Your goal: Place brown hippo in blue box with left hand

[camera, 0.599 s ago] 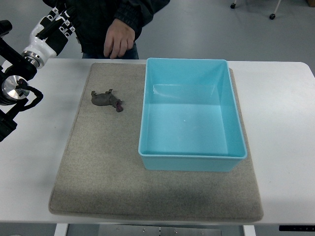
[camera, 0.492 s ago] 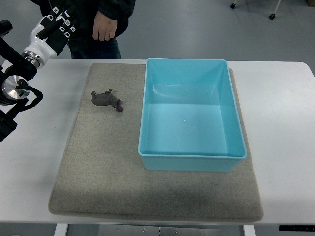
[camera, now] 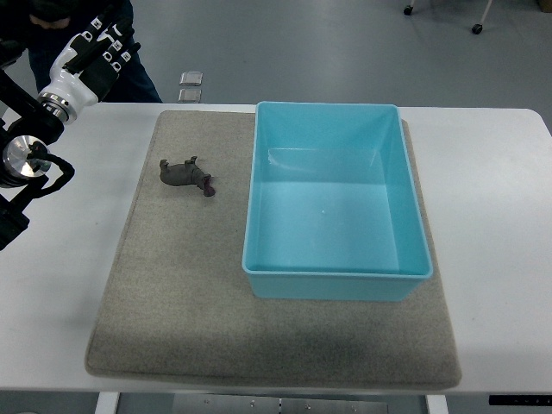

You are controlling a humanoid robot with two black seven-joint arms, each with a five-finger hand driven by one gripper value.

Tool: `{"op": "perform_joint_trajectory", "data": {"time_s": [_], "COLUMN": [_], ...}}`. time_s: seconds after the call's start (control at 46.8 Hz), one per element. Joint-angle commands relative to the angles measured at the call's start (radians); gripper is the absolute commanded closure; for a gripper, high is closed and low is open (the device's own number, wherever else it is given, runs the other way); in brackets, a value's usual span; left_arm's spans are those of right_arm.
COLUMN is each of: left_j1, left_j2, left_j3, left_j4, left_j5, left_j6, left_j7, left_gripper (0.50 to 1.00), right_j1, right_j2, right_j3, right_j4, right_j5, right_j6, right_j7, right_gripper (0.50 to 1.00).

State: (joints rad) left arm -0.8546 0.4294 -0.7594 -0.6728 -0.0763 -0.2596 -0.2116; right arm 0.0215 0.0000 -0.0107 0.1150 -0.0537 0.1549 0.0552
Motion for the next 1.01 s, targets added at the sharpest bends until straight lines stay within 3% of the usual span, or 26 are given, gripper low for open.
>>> {"op": "perform_joint_trajectory", "data": {"time_s": [0.0,0.984], "left_j1": [-0.003,-0.003], "left_j2": [-0.001,-0.018], "left_j3": [0.005,0.017], "left_j4": [0.001,0.016], "left_j5": [0.001,0.000], "left_j6": [-0.001,-0.004], "left_j7": [0.001,-0.012], "left_gripper": [0.501,0.504], "right_j1": [0.000,0.000], "right_j2": [0.000,0.000], "right_j3": [0.000,0.000], "right_j4": [0.000,0.000], "right_j5": [0.000,0.000], "right_j6": [0.000,0.000], "right_j7": [0.000,0.000], "right_gripper": [0.564,0.564]}}
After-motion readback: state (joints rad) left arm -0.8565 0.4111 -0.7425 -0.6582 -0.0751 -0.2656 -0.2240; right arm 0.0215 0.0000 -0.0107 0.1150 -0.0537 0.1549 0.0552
